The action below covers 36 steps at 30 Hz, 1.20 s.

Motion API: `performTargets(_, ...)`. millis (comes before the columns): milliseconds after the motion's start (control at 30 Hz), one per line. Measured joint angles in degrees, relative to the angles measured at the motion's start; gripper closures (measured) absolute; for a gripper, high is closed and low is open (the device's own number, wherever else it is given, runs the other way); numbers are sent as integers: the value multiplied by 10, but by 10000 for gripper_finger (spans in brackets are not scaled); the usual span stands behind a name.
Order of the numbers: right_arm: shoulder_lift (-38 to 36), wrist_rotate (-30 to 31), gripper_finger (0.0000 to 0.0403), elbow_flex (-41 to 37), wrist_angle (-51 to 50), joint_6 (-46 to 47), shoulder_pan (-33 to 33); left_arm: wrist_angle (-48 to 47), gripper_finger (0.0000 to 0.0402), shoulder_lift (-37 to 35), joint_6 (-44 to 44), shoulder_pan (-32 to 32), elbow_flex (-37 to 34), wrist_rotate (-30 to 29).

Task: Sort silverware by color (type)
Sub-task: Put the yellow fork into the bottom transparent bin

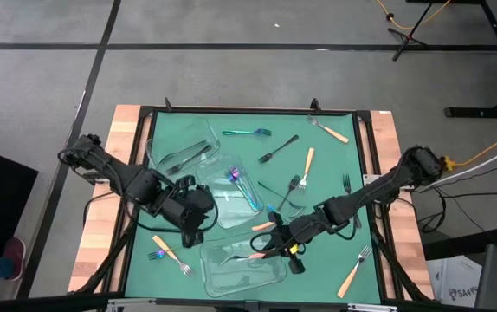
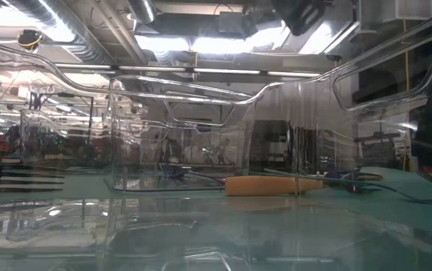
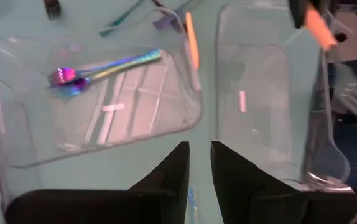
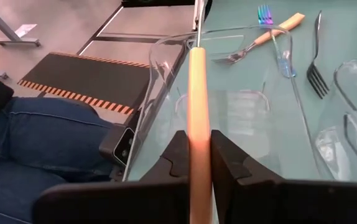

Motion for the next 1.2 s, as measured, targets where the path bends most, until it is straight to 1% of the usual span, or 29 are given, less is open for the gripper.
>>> performTargets(300, 45, -4, 387, 0, 37, 0, 0, 0, 341, 1, -50, -63, 0, -18)
performTargets(567, 75, -4, 386, 0, 44, -1, 0, 0, 341, 1, -53, -105, 0, -19)
performTargets(667, 78, -4, 386, 0, 44, -2, 0, 4, 341, 1, -72, -118, -5, -19)
performTargets(867, 78, -3, 386, 0, 42, -5, -5, 7, 341, 1, -108, -140, -46, -19)
performTargets(1033, 81, 8, 386, 0, 43, -5, -13, 24, 341, 1, -111, -151, -97, -17)
performTargets(1200, 89, 7, 386, 0, 43, -5, -13, 48, 341, 1, -111, -156, -153, 3)
